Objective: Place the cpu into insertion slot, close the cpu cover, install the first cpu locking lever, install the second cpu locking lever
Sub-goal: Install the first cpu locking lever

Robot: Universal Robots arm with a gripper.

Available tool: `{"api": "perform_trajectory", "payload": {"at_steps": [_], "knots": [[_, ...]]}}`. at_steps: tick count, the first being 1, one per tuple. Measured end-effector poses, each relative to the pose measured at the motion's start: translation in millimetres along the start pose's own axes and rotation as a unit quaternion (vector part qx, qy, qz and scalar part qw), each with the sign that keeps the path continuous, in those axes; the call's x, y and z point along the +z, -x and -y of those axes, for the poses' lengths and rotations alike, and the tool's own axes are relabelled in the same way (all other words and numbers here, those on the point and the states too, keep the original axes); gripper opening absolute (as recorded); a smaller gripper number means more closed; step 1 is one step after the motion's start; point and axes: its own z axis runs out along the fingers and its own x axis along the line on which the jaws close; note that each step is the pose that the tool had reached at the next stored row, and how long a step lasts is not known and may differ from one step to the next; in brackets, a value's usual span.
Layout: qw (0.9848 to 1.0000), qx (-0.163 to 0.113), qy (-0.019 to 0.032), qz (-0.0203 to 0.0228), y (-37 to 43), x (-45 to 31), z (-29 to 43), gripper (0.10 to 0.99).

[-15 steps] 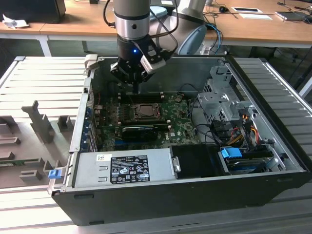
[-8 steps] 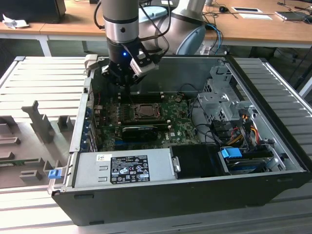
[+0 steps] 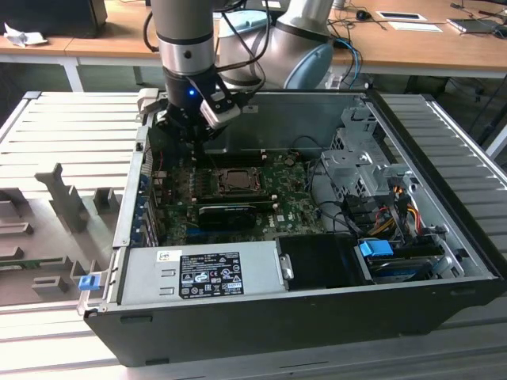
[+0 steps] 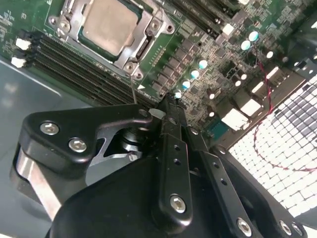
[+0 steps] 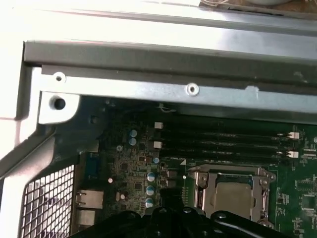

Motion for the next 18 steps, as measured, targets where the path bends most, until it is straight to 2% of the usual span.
{"api": "perform_trajectory", "payload": {"at_steps": [6,9,14,17,18], "knots": [[1.0,0.0,0.0,0.0001,-0.6,0.8,-10.1,0.106],[1.0,0.0,-0.0004,0.0,1.8,1.1,-16.0,0.106],[1.0,0.0,-0.0005,-0.0011,32.5,3.6,-14.9,0.106],[1.0,0.0,-0.0005,-0.0012,47.2,7.6,-13.7,0.106],[1.0,0.0,-0.0005,-0.0011,54.8,10.1,-13.0,0.106]]}}
